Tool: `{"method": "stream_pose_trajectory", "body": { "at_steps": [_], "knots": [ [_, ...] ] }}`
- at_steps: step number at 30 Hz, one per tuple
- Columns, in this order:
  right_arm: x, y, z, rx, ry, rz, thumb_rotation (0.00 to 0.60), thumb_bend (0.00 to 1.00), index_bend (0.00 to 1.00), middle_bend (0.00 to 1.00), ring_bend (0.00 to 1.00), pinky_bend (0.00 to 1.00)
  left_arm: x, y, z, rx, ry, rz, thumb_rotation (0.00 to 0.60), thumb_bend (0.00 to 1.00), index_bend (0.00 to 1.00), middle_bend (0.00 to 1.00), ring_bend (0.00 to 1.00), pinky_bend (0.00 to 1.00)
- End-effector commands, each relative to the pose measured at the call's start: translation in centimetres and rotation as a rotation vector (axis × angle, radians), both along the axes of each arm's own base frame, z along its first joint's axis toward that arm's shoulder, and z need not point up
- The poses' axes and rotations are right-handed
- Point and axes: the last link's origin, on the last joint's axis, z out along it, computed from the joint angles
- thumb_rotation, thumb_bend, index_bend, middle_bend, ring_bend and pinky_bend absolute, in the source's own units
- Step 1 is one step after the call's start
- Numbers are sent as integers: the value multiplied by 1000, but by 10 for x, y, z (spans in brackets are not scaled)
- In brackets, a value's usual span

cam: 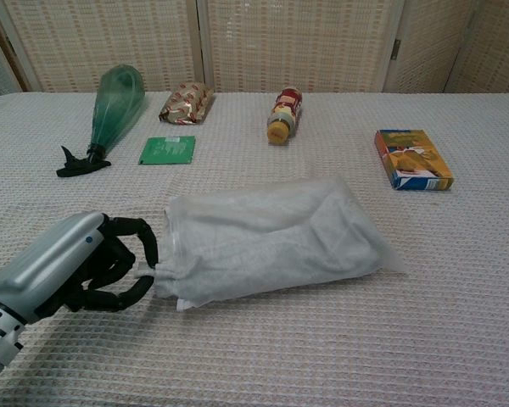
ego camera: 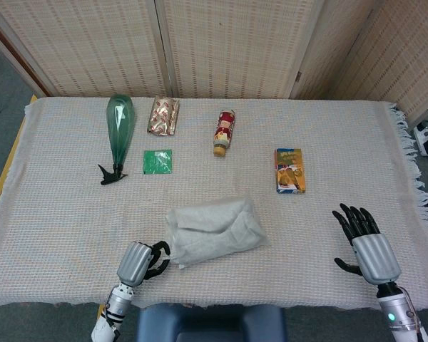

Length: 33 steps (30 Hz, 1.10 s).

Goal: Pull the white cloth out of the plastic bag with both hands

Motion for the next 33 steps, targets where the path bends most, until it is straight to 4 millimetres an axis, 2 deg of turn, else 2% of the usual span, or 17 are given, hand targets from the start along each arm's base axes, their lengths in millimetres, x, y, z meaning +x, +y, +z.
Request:
{"method": "stream_pose_trajectory", "body": {
  "at_steps": [1,4,9,18,33],
  "knots": [
    [5,-17,-24,34,-57,24,600,99,293,0,0,0,1,0,-1,-2,2,-2,600,727,727,1000,1000,1000],
    [11,-25,-44,66,-103,39,600,113,409,4,0,0,3,0,-2,-1,-1,-3,600,728,727,1000,1000,1000],
    [15,-31,-76,94,-152,49,600,123,516,46,0,0,4,0,-2,-1,-1,-3,600,728,727,1000,1000,1000],
    [20,-43,-114,68,-258,19,600,124,558,62,0,0,3,4,-2,-3,-2,5,600,728,728,1000,1000,1000],
    [26,-50,-149,61,-340,7,600,127,568,75,0,0,1,7,-3,-2,1,11,600,728,731,1000,1000,1000]
  ]
}}
